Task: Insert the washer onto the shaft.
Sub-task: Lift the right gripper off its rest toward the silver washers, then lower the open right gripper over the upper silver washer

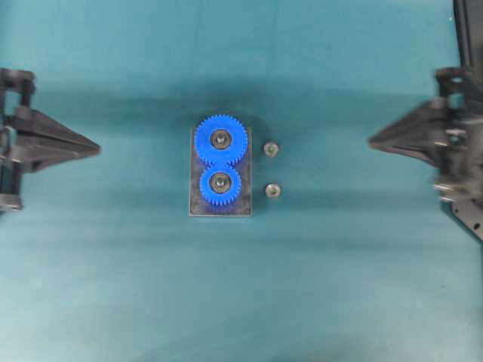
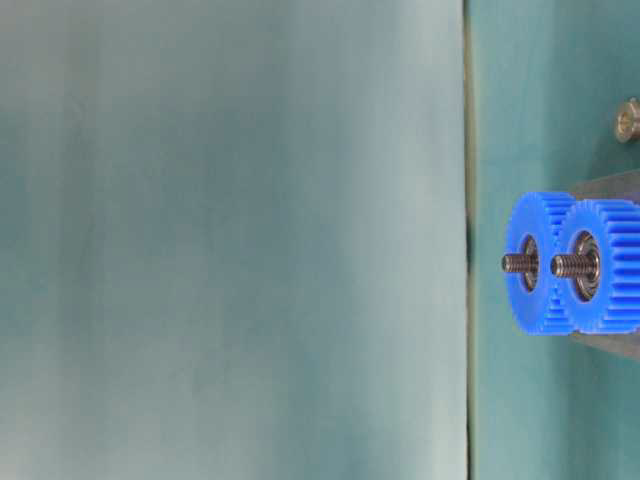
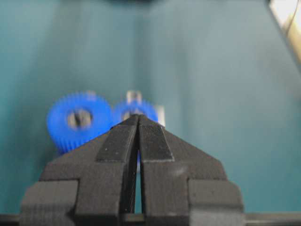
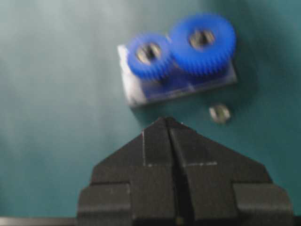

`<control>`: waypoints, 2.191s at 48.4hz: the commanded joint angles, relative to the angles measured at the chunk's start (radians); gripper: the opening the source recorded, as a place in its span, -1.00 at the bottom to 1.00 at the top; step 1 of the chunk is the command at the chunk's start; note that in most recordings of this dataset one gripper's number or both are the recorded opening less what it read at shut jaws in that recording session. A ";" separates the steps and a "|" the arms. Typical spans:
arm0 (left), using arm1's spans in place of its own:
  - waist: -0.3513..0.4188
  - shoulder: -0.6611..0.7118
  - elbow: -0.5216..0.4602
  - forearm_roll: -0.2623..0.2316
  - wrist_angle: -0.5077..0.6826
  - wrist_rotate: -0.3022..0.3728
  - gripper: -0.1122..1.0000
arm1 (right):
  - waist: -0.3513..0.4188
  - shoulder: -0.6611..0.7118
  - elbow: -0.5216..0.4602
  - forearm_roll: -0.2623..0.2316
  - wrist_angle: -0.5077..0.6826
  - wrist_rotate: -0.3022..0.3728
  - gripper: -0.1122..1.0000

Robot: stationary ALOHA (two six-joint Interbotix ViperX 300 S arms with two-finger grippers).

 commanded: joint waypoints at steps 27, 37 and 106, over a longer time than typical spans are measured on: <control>-0.006 0.124 -0.086 0.003 0.048 -0.002 -0.81 | -0.092 0.672 -0.453 -0.037 0.345 -0.242 -0.72; -0.009 0.127 -0.078 0.003 0.048 -0.003 -0.81 | -0.094 0.802 -0.515 -0.048 0.334 -0.314 0.20; -0.012 0.123 -0.057 0.003 0.048 -0.005 -0.81 | -0.107 0.988 -0.468 -0.049 0.152 -0.250 0.86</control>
